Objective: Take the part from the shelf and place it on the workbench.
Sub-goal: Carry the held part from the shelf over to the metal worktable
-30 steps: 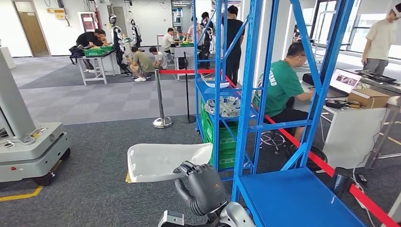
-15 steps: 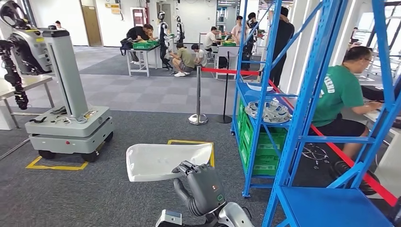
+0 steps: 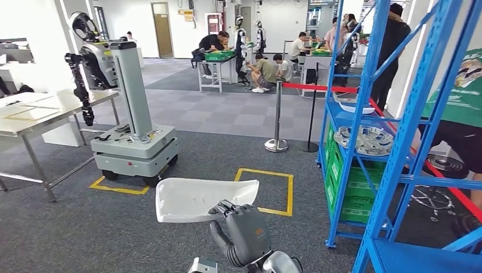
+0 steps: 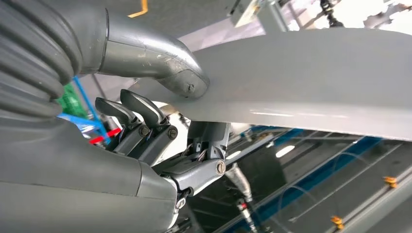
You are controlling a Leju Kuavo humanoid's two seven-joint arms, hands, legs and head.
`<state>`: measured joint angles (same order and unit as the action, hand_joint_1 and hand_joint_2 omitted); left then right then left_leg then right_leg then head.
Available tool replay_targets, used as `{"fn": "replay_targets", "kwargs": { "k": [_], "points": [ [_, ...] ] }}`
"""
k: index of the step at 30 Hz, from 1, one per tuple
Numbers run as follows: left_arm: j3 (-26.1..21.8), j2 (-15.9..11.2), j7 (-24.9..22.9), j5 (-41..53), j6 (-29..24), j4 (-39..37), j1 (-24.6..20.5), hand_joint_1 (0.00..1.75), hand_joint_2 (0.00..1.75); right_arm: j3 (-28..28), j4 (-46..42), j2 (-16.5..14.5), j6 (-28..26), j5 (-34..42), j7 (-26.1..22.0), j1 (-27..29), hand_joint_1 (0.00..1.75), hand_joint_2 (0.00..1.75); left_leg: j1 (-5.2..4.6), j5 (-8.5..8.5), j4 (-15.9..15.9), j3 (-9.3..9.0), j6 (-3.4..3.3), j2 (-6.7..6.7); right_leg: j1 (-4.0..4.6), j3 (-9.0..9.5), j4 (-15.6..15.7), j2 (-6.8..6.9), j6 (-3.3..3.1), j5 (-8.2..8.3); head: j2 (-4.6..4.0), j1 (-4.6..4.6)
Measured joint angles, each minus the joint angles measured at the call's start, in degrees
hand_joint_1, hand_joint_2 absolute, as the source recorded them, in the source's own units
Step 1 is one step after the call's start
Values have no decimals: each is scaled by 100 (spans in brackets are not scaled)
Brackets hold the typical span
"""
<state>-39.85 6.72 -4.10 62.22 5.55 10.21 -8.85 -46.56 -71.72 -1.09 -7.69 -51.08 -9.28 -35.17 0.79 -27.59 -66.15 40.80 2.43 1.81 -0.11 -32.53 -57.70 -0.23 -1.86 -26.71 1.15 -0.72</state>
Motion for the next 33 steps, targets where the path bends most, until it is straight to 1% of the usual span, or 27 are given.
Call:
{"fn": "replay_targets", "kwargs": {
  "k": [2, 3, 4, 5, 7, 9, 11, 12, 14, 15, 16, 17, 18, 19, 20, 21, 23, 24, 25, 26, 27, 28, 29, 30, 31, 32, 33],
  "points": [
    [0, -2, 1, 8, 0, 0, -9, 0, 175, -1, -4, 2, 2, 0, 1, 36, 175, 175, 9, -287, -705, 305, 41, -119, 10, -2, -1, 173, -17, -9, 1, -5],
    [0, -5, 1, 10, 0, 0, -5, 0, 175, -1, -4, 2, 2, 0, 1, 54, 175, 175, 13, -300, -846, 355, 57, -136, 11, -1, -3, 257, -17, -15, 0, -5],
    [0, -11, 4, 13, 0, 1, 0, 0, 175, -1, -7, 2, 2, -1, 2, 64, 175, 175, 17, -207, -753, 288, 69, -159, 8, 0, -8, 335, -11, -24, 0, -5],
    [0, -19, 14, 15, 0, 2, 4, 0, 175, -1, -15, 1, 2, -2, 4, 68, 175, 175, 19, -42, -451, 116, 76, -212, 4, 2, -18, 409, 3, -37, 0, -4],
    [0, -32, 46, 16, 0, 4, 1, 0, 175, 0, -56, 2, 4, -14, 18, 71, 175, 175, -4, 215, 318, -298, 55, -450, 18, 0, -66, 536, 56, -82, 0, -6],
    [0, -32, 83, 10, 1, 3, -1, 0, 175, -3, -110, 3, 24, -36, 46, 81, 175, 175, -36, 258, 661, -473, -47, -563, 57, -1, -104, 638, 107, -121, 0, 1],
    [0, -34, 108, -17, 2, 2, 21, 0, 175, -10, -164, -5, 72, -49, 68, 90, 175, 175, -45, 260, 664, -466, -163, -435, 75, 14, -105, 744, 146, -142, 1, 12],
    [-1, -37, 119, -46, 1, 3, 38, 0, 175, -15, -190, -15, 105, -47, 65, 86, 175, 175, -38, 269, 671, -462, -197, -370, 60, 10, -136, 709, 176, -181, 1, 13],
    [-5, -45, 154, -124, -9, 4, 55, 0, 175, -30, -219, -42, 184, -13, 12, 45, 175, 175, -14, 291, 687, -460, -262, -240, 22, -124, -469, 437, 236, -407, 1, 20],
    [-13, -49, 179, -170, -16, 4, 58, 0, 175, -42, -217, -53, 225, 17, -20, 12, 175, 175, -7, 298, 688, -454, -281, -176, 4, -277, -807, 250, 257, -584, 1, 24],
    [-27, -52, 203, -217, -23, 4, 60, 0, 175, -60, -205, -67, 268, 53, -52, -26, 175, 175, -5, 302, 688, -449, -297, -107, 0, -470, -1217, 136, 266, -761, 1, 28],
    [-51, -54, 224, -263, -30, 4, 67, 0, 175, -83, -187, -86, 310, 88, -80, -65, 175, 175, -5, 305, 687, -446, -304, -32, 0, -653, -1576, 85, 269, -877, 1, 29],
    [-80, -56, 242, -307, -42, 3, 80, 0, 175, -112, -164, -115, 348, 129, -106, -106, 175, 175, -6, 308, 686, -444, -305, 52, 1, -768, -1774, 64, 262, -894, 1, 29],
    [-113, -58, 254, -349, -55, 3, 94, 0, 175, -146, -139, -152, 384, 168, -133, -153, 175, 175, -6, 312, 685, -445, -303, 136, 1, -783, -1754, 51, 247, -799, 1, 28],
    [-145, -60, 264, -379, -67, 2, 105, 0, 175, -177, -115, -193, 408, 203, -160, -205, 175, 175, -6, 316, 683, -446, -297, 223, 1, -680, -1493, 18, 223, -603, 1, 28],
    [-171, -60, 271, -399, -78, 2, 112, 0, 175, -204, -92, -230, 425, 237, -183, -262, 175, 175, -1, 322, 681, -445, -288, 305, -1, -508, -1093, -79, 196, -368, 1, 28],
    [-213, -51, 275, -415, -87, 2, 111, 0, 175, -247, -44, -274, 431, 291, -224, -363, 175, 175, 14, 347, 674, -413, -242, 467, -20, -202, -384, -429, 152, -88, 1, 27],
    [-226, -47, 275, -412, -90, 2, 111, 0, 175, -263, -20, -279, 421, 310, -233, -394, 175, 175, 34, 366, 677, -386, -204, 545, -19, -131, -211, -554, 144, -56, 1, 28],
    [-236, -44, 272, -402, -91, 2, 118, 0, 175, -279, 4, -280, 406, 328, -238, -409, 175, 175, 58, 391, 689, -359, -156, 631, -11, -105, -151, -596, 138, -72, 1, 30],
    [-242, -44, 265, -386, -92, 1, 132, 0, 175, -291, 22, -284, 383, 342, -236, -415, 175, 175, 78, 420, 712, -340, -104, 721, -3, -85, -117, -524, 130, -64, 1, 34],
    [-243, -47, 251, -366, -93, -1, 151, 0, 175, -301, 36, -290, 354, 354, -234, -415, 175, 175, 82, 428, 721, -320, -67, 711, -6, -61, -79, -437, 110, -41, 1, 36],
    [-244, -49, 236, -346, -95, -3, 166, 0, 175, -308, 45, -297, 321, 365, -236, -415, 175, 175, 69, 394, 681, -286, -36, 587, -16, -31, -32, -348, 81, -13, 1, 29],
    [-244, -50, 223, -331, -98, -4, 165, 0, 175, -314, 51, -301, 292, 371, -238, -416, 175, 175, 49, 300, 541, -212, -14, 391, -27, -4, 17, -253, 54, 14, 1, 25],
    [-245, -51, 214, -316, -101, -4, 154, 0, 175, -317, 61, -299, 270, 373, -239, -413, 175, 175, 39, 141, 262, -82, 1, 149, -27, 12, 46, -150, 35, 31, 1, 21],
    [-245, -49, 211, -302, -102, -4, 139, 0, 175, -320, 76, -292, 257, 374, -240, -403, 175, 175, 33, -39, -104, 83, 24, -24, -21, 16, 52, -50, 17, 32, 1, 15],
    [-245, -49, 209, -290, -103, -4, 127, 0, 175, -322, 96, -284, 251, 374, -239, -390, 175, 175, 40, -185, -470, 245, 47, -103, -16, 14, 46, 54, 11, 26, 1, 18],
    [-245, -49, 205, -281, -103, -4, 122, 0, 175, -325, 118, -277, 245, 374, -239, -375, 175, 175, 47, -251, -719, 348, 67, -137, -15, 11, 35, 154, 8, 16, 1, 16]
  ]
}}
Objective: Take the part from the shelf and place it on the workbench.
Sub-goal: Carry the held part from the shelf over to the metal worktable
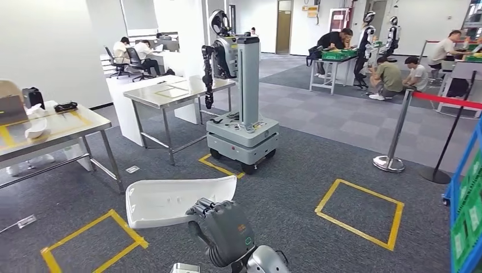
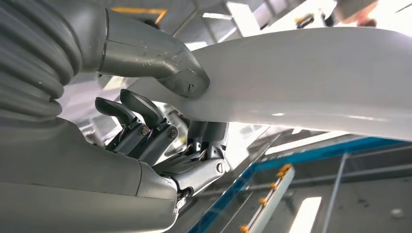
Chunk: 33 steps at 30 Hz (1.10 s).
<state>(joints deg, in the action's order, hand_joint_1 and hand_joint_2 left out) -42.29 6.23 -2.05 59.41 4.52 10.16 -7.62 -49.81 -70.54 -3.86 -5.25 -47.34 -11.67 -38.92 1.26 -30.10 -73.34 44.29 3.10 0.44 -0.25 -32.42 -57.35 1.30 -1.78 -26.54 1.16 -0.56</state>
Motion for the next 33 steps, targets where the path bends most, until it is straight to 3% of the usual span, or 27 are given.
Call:
{"fn": "replay_targets", "kwargs": {
  "k": [1, 2, 4, 6, 7, 9, 11, 13, 15, 16, 17, 18, 20, 21, 22, 24, 25, 27, 28, 30, 31, 32, 33],
  "points": [
    [0, -3, -5, 5, -1, 0, 1, 0, 175, -2, 20, 4, -6, 1, 0, 12, 175, 175, 6, 38, -37, -3, 16, -18, -2, -2, -13, 88, 2, -13, 0, 0],
    [0, -7, -10, 8, -1, 1, 2, 0, 175, -4, 38, 5, -14, 1, 0, 17, 175, 175, 11, 166, 146, -120, 27, -47, -5, -2, -29, 166, 10, -27, 0, 0],
    [0, -17, -19, 16, -8, 5, -12, 0, 175, -4, 63, 7, -33, 2, -1, 13, 175, 175, -12, 454, 877, -548, 16, -231, 3, -4, -74, 303, 50, -71, 0, -3],
    [0, -17, -26, 42, -17, 9, -44, 0, 175, -4, 89, 10, -49, 1, -5, 1, 175, 175, -52, 549, 1351, -804, -73, -368, 34, -12, -123, 413, 105, -113, 0, 0],
    [0, -15, -31, 63, -19, 8, -56, 0, 175, -4, 102, 12, -56, 0, -6, -3, 175, 175, -72, 522, 1394, -819, -127, -368, 52, -11, -132, 462, 132, -124, 0, 1],
    [0, -12, -44, 110, -20, 7, -58, 0, 175, -5, 121, 13, -68, -1, -5, -8, 175, 175, -61, 542, 1399, -794, -217, -238, 48, 3, -145, 517, 187, -148, 0, 4],
    [0, -11, -55, 138, -22, 8, -69, 0, 175, -5, 128, 17, -81, -1, -3, -15, 175, 175, -36, 569, 1415, -786, -288, -133, 18, -71, -345, 305, 257, -303, 0, 5],
    [0, -10, -60, 158, -25, 9, -105, 0, 175, -4, 139, 43, -92, -1, -3, -9, 175, 175, -23, 596, 1422, -761, -340, -20, -4, -360, -988, -6, 300, -662, 0, 7],
    [0, -5, -61, 177, -26, 8, -129, 0, 175, -4, 164, 75, -96, -1, -2, 16, 175, 175, -23, 623, 1419, -719, -361, 121, -7, -696, -1687, -105, 308, -936, 0, 6],
    [0, -3, -64, 184, -26, 7, -128, 0, 175, -4, 177, 84, -96, -1, -2, 26, 175, 175, -22, 638, 1416, -701, -356, 198, -9, -751, -1791, -114, 302, -924, 0, 7],
    [0, -2, -69, 191, -26, 7, -126, 0, 175, -4, 187, 89, -96, -1, -1, 31, 175, 175, -20, 653, 1413, -687, -344, 275, -13, -690, -1664, -127, 289, -805, 0, 7],
    [0, -2, -74, 200, -26, 7, -126, 0, 175, -4, 193, 91, -96, -1, -2, 29, 175, 175, -17, 669, 1410, -679, -326, 356, -21, -510, -1312, -173, 271, -606, 0, 7],
    [1, 2, -79, 214, -26, 7, -137, 0, 175, -4, 198, 92, -97, 1, -2, 21, 175, 175, -12, 704, 1403, -654, -273, 506, -40, -121, -528, -409, 242, -313, 0, 5],
    [1, 4, -79, 219, -26, 8, -144, 0, 175, -5, 200, 95, -100, 1, -2, 21, 175, 175, -10, 728, 1405, -636, -236, 572, -42, -5, -282, -499, 237, -248, 0, 4],
    [2, 7, -79, 223, -26, 8, -146, 0, 175, -5, 205, 97, -104, 2, -3, 24, 175, 175, -6, 753, 1415, -617, -196, 629, -32, 28, -192, -545, 232, -249, 0, 4],
    [2, 3, -75, 235, -27, 7, -131, 0, 175, -7, 216, 92, -115, 1, -8, 28, 175, 175, 10, 807, 1458, -578, -108, 731, -17, 36, -163, -426, 189, -213, 0, 4],
    [3, 3, -67, 241, -29, 6, -118, 0, 175, -7, 220, 81, -120, 1, -10, 24, 175, 175, 5, 798, 1447, -550, -78, 677, -21, 47, -141, -357, 149, -187, -1, 2],
    [4, 3, -46, 251, -33, 5, -116, 0, 175, -7, 222, 59, -127, -1, -12, 12, 175, 175, -15, 588, 1131, -387, -41, 367, -41, 65, -98, -204, 76, -140, -1, -14],
    [5, 7, -38, 256, -34, 4, -123, 0, 175, -7, 226, 56, -127, -1, -12, 14, 175, 175, -27, 397, 801, -254, -28, 178, -28, 63, -95, -127, 57, -134, -1, -22],
    [6, 9, -26, 270, -36, 4, -136, 0, 175, -7, 243, 61, -128, -1, -10, 36, 175, 175, -23, 68, 84, 22, -4, 14, -6, 53, -98, 40, 42, -136, 0, -28],
    [7, 9, -20, 281, -38, 4, -134, 0, 175, -7, 253, 64, -129, -1, -8, 51, 175, 175, -23, 27, -78, 59, 2, -7, 1, 51, -101, 125, 39, -139, 0, -28],
    [7, 9, -11, 292, -43, 5, -129, 0, 175, -7, 261, 67, -132, -1, -6, 60, 175, 175, -23, 82, -29, -14, 2, -24, 3, 49, -105, 206, 39, -144, 0, -28],
    [7, 8, -3, 303, -48, 6, -126, 0, 175, -7, 264, 69, -136, 0, -5, 65, 175, 175, -25, 220, 244, -200, -5, -63, 4, 51, -113, 285, 44, -152, 0, -28]
  ]
}}
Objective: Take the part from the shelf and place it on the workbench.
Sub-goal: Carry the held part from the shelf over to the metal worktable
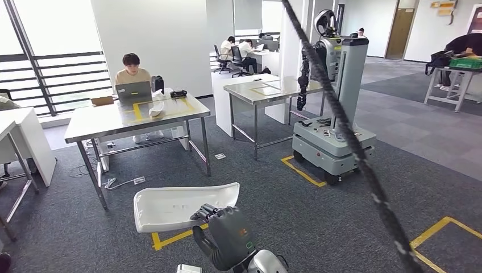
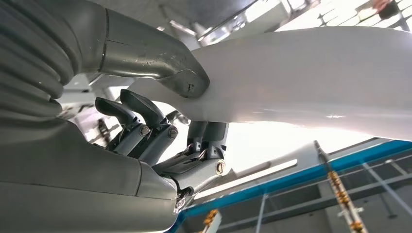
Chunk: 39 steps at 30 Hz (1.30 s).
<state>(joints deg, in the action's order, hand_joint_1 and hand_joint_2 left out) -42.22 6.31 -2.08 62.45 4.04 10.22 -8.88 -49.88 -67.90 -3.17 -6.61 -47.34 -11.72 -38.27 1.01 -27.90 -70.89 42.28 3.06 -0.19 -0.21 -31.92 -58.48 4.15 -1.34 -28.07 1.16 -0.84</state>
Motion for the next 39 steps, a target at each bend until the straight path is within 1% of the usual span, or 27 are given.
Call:
{"fn": "replay_targets", "kwargs": {
  "k": [2, 3, 4, 6, 7, 9, 10, 11, 12, 13, 14, 15, 16, 18, 20, 21, 22, 23, 24, 26, 28, 29, 30, 32, 34, 37, 39],
  "points": [
    [1, -3, 16, 9, -14, 3, -7, 0, 175, 1, 0, 5, -9, 1, 2, -3, 175, 175, -36, 215, 762, -453, -45, -241, 17, 4, -25, 137, 29, -29, 0, 0],
    [2, -3, 20, 2, -22, 4, -13, 0, 175, 2, -1, 8, -12, 2, 1, -5, 175, 175, -58, 259, 1019, -598, -87, -337, 33, 5, -36, 189, 52, -42, 0, 2],
    [2, -3, 20, -15, -30, 4, -12, 0, 175, 2, -1, 9, -12, 3, 0, -5, 175, 175, -81, 250, 1136, -654, -130, -391, 50, 9, -39, 242, 75, -51, -1, 4],
    [1, -4, 11, -76, -55, 2, 12, 0, 175, 1, -2, 3, 1, 10, -1, -16, 175, 175, -90, 259, 1151, -643, -212, -281, 73, 30, -26, 350, 124, -63, -1, 9],
    [-1, -4, 6, -110, -73, 2, 31, 0, 175, -1, -3, -7, 13, 20, -3, -31, 175, 175, -77, 271, 1164, -638, -244, -218, 65, 35, -41, 331, 159, -87, -1, 8],
    [-4, -6, -5, -165, -121, 3, 47, 0, 175, -8, -2, -21, 33, 43, -21, -75, 175, 175, -37, 304, 1191, -634, -309, -89, 38, -70, -311, 50, 229, -281, -1, 10],
    [-5, -4, -9, -181, -143, 3, 44, 0, 175, -12, 2, -18, 39, 61, -36, -87, 175, 175, -24, 317, 1196, -626, -332, -19, 18, -216, -634, -150, 258, -457, -1, 12],
    [-7, -3, -14, -191, -160, 3, 40, 0, 175, -15, 9, -12, 40, 76, -52, -87, 175, 175, -20, 326, 1194, -613, -350, 58, 9, -407, -1039, -288, 273, -648, -1, 13],
    [-7, 2, -19, -193, -169, 3, 41, 0, 175, -19, 20, -5, 40, 90, -67, -77, 175, 175, -19, 333, 1192, -600, -360, 139, 2, -599, -1427, -354, 282, -796, -1, 15],
    [-7, 6, -24, -195, -173, 2, 49, 0, 175, -26, 32, 0, 40, 102, -78, -65, 175, 175, -19, 339, 1187, -591, -360, 227, -3, -736, -1681, -378, 285, -850, -1, 15],
    [-8, 8, -30, -194, -175, 1, 62, 0, 175, -33, 41, 2, 39, 108, -86, -57, 175, 175, -17, 346, 1182, -585, -356, 312, -8, -773, -1716, -387, 282, -786, -1, 15],
    [-8, 10, -38, -191, -175, 1, 71, 0, 175, -40, 47, 2, 36, 110, -89, -56, 175, 175, -13, 353, 1175, -582, -347, 399, -15, -691, -1505, -407, 275, -610, -1, 15],
    [-9, 11, -45, -186, -175, 1, 74, 0, 175, -44, 50, 3, 31, 111, -88, -58, 175, 175, -8, 359, 1168, -581, -332, 486, -28, -522, -1124, -471, 266, -377, -1, 15],
    [-9, 13, -65, -170, -174, 1, 57, 0, 175, -45, 49, 9, 15, 111, -75, -61, 175, 175, -6, 377, 1146, -549, -273, 653, -62, -188, -365, -748, 251, -83, -1, 11],
    [-9, 14, -85, -151, -173, 2, 48, 0, 175, -45, 46, 22, 6, 111, -59, -49, 175, 175, 7, 416, 1152, -495, -182, 790, -64, -88, -97, -897, 230, -60, -2, 6],
    [-9, 12, -92, -140, -172, 2, 57, 0, 175, -45, 44, 23, 3, 110, -55, -44, 175, 175, 22, 445, 1173, -469, -133, 862, -61, -81, -78, -838, 203, -47, -2, 6],
    [-9, 8, -95, -131, -171, 1, 72, 0, 175, -45, 43, 22, 3, 110, -51, -41, 175, 175, 31, 463, 1184, -447, -96, 863, -61, -71, -56, -765, 165, -24, -2, 5],
    [-9, 7, -97, -122, -170, -1, 83, 0, 175, -45, 40, 15, 2, 110, -50, -41, 175, 175, 23, 436, 1145, -413, -67, 758, -66, -58, -31, -690, 121, 0, -1, -5],
    [-9, 6, -99, -116, -170, -2, 83, 0, 175, -45, 38, 9, -1, 109, -46, -44, 175, 175, 9, 345, 1008, -341, -44, 586, -73, -45, -4, -616, 82, 24, -1, -14],
    [-9, 12, -101, -104, -165, -3, 59, 0, 175, -45, 34, 16, -4, 91, -13, -31, 175, 175, -12, -20, 372, -76, -12, 186, -57, -46, 16, -474, 40, 41, 0, -32],
    [-9, 16, -109, -90, -159, -2, 45, 0, 175, -45, 34, 44, -7, 56, 32, 13, 175, 175, -3, -305, -288, 172, 15, 59, -40, -54, 13, -343, 34, 40, -1, -32],
    [-9, 17, -117, -84, -158, -2, 48, 0, 175, -45, 34, 56, -8, 41, 48, 34, 175, 175, -1, -309, -371, 170, 19, 46, -38, -57, 11, -293, 33, 39, -1, -32],
    [-9, 17, -126, -79, -157, -1, 52, 0, 175, -44, 34, 64, -8, 36, 58, 46, 175, 175, 0, -208, -217, 48, 15, 42, -37, -58, 8, -257, 35, 38, -2, -32],
    [-9, 16, -135, -66, -157, 3, 48, 0, 175, -38, 34, 70, -9, 34, 81, 49, 175, 175, -8, 73, 526, -409, -21, 12, -33, -57, -6, -210, 52, 30, -2, -32],
    [-9, 18, -135, -48, -156, 3, 32, 0, 175, -22, 34, 77, -10, 34, 100, 43, 175, 175, -27, 186, 1095, -733, -79, -27, -4, -79, -38, -187, 88, 19, -1, -30],
    [-9, 36, -134, -9, -145, 1, 22, 0, 175, -4, 34, 100, -9, 34, 107, 41, 175, 175, -38, 183, 1190, -768, -113, -28, 31, -102, -31, -191, 78, 44, 0, -24],
    [-9, 31, -132, 7, -140, 2, 19, 0, 175, -1, 34, 115, -7, 34, 108, 35, 175, 175, -69, 167, 1165, -747, -176, -21, 9, -88, 15, -179, 144, 71, -1, -24]
  ]
}}
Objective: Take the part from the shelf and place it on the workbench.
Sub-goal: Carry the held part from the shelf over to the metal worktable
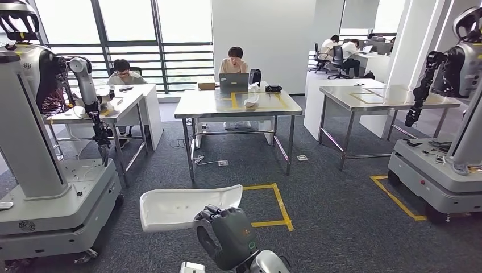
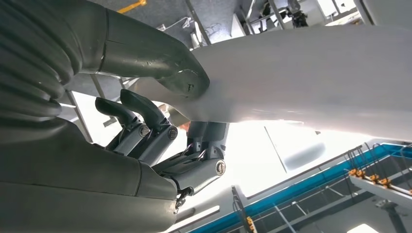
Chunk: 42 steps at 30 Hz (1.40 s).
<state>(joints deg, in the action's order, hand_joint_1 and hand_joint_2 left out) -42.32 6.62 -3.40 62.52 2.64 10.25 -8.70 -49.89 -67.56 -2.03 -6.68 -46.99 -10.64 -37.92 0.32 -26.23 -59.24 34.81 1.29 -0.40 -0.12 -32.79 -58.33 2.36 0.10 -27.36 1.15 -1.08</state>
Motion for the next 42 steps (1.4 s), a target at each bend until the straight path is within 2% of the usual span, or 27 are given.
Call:
{"fn": "replay_targets", "kwargs": {
  "k": [2, 4, 7, 8, 9, 10, 12, 13, 14, 17, 19, 20, 22, 23, 24, 25, 27, 28, 29, 32, 34, 36, 38, 39, 40, 41, 42],
  "points": [
    [0, -5, 14, 4, 3, 1, -9, 0, 175, 3, 0, 7, 2, 1, 2, -9, 175, 175, 4, 9, 28, -6, -93, 5, -18, 8, 12, -5, 101, -3, -1, 0],
    [0, 1, 31, 4, 8, 1, -22, 0, 175, 8, 0, 16, 2, 2, 1, -18, 175, 175, 40, 43, 88, -33, -167, 10, -22, -98, -224, -98, 156, -160, -1, 4],
    [0, 11, 34, 4, 11, 1, -37, 0, 175, 10, 5, 57, -1, 2, 4, 1, 175, 175, 56, 59, 101, -23, -211, 29, -38, -618, -1289, -204, 197, -658, -1, 12],
    [0, 13, 34, 4, 11, 1, -35, 0, 175, 10, 8, 73, -1, 2, 5, 16, 175, 175, 57, 59, 95, -16, -211, 41, -45, -756, -1552, -207, 205, -721, -2, 14],
    [0, 14, 34, 4, 13, 0, -33, 0, 175, 10, 10, 86, -1, 2, 6, 27, 175, 175, 60, 58, 85, -12, -208, 54, -54, -796, -1615, -207, 210, -678, -2, 14],
    [0, 16, 34, 4, 15, -1, -34, 0, 175, 10, 11, 95, -1, 2, 5, 31, 175, 175, 67, 54, 69, -11, -197, 69, -66, -711, -1428, -207, 213, -524, -2, 13],
    [0, 22, 34, 4, 19, 0, -39, 0, 175, 10, 11, 102, -2, 2, 4, 28, 175, 175, 82, 33, 22, -4, -146, 101, -90, -326, -648, -218, 219, -160, -2, 12],
    [0, 23, 34, 4, 20, 2, -43, 0, 175, 10, 10, 103, -3, 2, 3, 26, 175, 175, 82, 21, -6, 8, -106, 118, -92, -168, -326, -232, 210, -58, -1, 12],
    [0, 23, 34, 4, 20, 3, -46, 0, 175, 11, 10, 106, -3, 2, 3, 27, 175, 175, 76, 17, -23, 22, -62, 130, -86, -85, -146, -244, 193, -25, -1, 11],
    [0, 21, 34, 6, 31, 3, -46, 0, 175, 14, 10, 114, -3, 7, 5, 27, 175, 175, 77, 38, -4, 47, 59, 142, -62, -80, -85, -254, 80, -15, -1, 9],
    [0, 21, 35, 7, 37, 2, -50, 0, 175, 15, 9, 114, -5, 9, 5, 20, 175, 175, 85, -70, -163, 124, 114, 116, -78, -63, -58, -243, 2, 7, -1, 3],
    [0, 22, 36, 8, 39, 2, -53, 0, 175, 14, 9, 113, -5, 8, 6, 19, 175, 175, 86, -210, -419, 244, 132, 99, -86, -53, -48, -235, -27, 10, -1, -1],
    [0, 24, 35, 18, 48, -1, -53, 0, 175, 13, 10, 114, -6, 6, 14, 32, 175, 175, 83, -542, -1185, 603, 153, 78, -72, -49, -48, -226, -65, -3, -1, -7],
    [0, 23, 34, 27, 51, -1, -49, 0, 175, 13, 10, 115, -5, 4, 18, 43, 175, 175, 82, -628, -1492, 759, 153, 76, -62, -46, -49, -225, -76, -11, -2, -7],
    [1, 23, 33, 39, 53, -1, -46, 0, 175, 13, 11, 115, -4, 2, 22, 53, 175, 175, 80, -610, -1617, 832, 145, 76, -52, -38, -51, -224, -84, -20, -2, -7],
    [1, 22, 32, 52, 57, -1, -46, 0, 175, 13, 10, 115, -3, 1, 23, 60, 175, 175, 78, -484, -1513, 792, 128, 75, -46, -24, -53, -225, -85, -32, -2, -7],
    [3, 19, 32, 74, 65, 1, -52, 0, 175, 14, 10, 115, -2, -1, 25, 63, 175, 175, 63, -84, -781, 446, 69, 61, -41, 24, -56, -226, -69, -69, -2, -7],
    [3, 19, 32, 85, 70, 1, -57, 0, 175, 15, 10, 115, -2, -1, 25, 61, 175, 175, 42, 41, -411, 259, 38, 45, -32, 35, -64, -226, -49, -88, -2, -8],
    [4, 19, 32, 94, 78, 1, -66, 0, 175, 15, 10, 115, -3, -2, 28, 61, 175, 175, 22, 88, -159, 134, 8, 32, -26, 35, -62, -225, -22, -101, -1, -7],
    [8, 21, 31, 107, 95, 0, -76, 0, 175, 21, 9, 116, -2, -2, 34, 76, 175, 175, 4, 17, 11, 47, -82, 40, -11, 32, -79, -221, 80, -64, 2, 1],
    [9, 21, 30, 107, 97, 1, -77, 0, 175, 26, 9, 117, -3, -2, 34, 73, 175, 175, 28, 6, 63, -32, -154, 56, -20, -15, -246, -225, 135, -123, 1, 5],
    [9, 20, 31, 107, 97, 3, -94, 0, 175, 28, 10, 119, -3, -2, 33, 63, 175, 175, 39, -17, 80, -88, -208, 65, -35, -291, -775, -233, 179, -381, 1, 7],
    [9, 20, 31, 107, 97, 3, -101, 0, 175, 28, 11, 125, -3, -2, 35, 78, 175, 175, 38, -54, 70, -104, -233, 74, -38, -730, -1465, -236, 213, -640, 1, 8],
    [9, 20, 31, 107, 98, 1, -96, 0, 175, 28, 11, 130, -3, -2, 38, 91, 175, 175, 38, -78, 61, -117, -232, 81, -41, -875, -1623, -236, 224, -641, 1, 8],
    [9, 21, 30, 107, 98, 0, -89, 0, 175, 28, 11, 134, -3, -2, 41, 98, 175, 175, 40, -106, 49, -138, -221, 90, -45, -912, -1564, -236, 226, -522, 1, 9],
    [9, 23, 31, 107, 99, -1, -84, 0, 175, 28, 11, 136, -2, -2, 43, 99, 175, 175, 42, -140, 37, -170, -205, 99, -50, -835, -1292, -235, 224, -301, 1, 9],
    [9, 26, 32, 107, 99, -2, -81, 0, 175, 28, 11, 137, -2, -4, 46, 98, 175, 175, 45, -179, 26, -205, -185, 105, -56, -683, -878, -235, 214, -42, 1, 9]
  ]
}}
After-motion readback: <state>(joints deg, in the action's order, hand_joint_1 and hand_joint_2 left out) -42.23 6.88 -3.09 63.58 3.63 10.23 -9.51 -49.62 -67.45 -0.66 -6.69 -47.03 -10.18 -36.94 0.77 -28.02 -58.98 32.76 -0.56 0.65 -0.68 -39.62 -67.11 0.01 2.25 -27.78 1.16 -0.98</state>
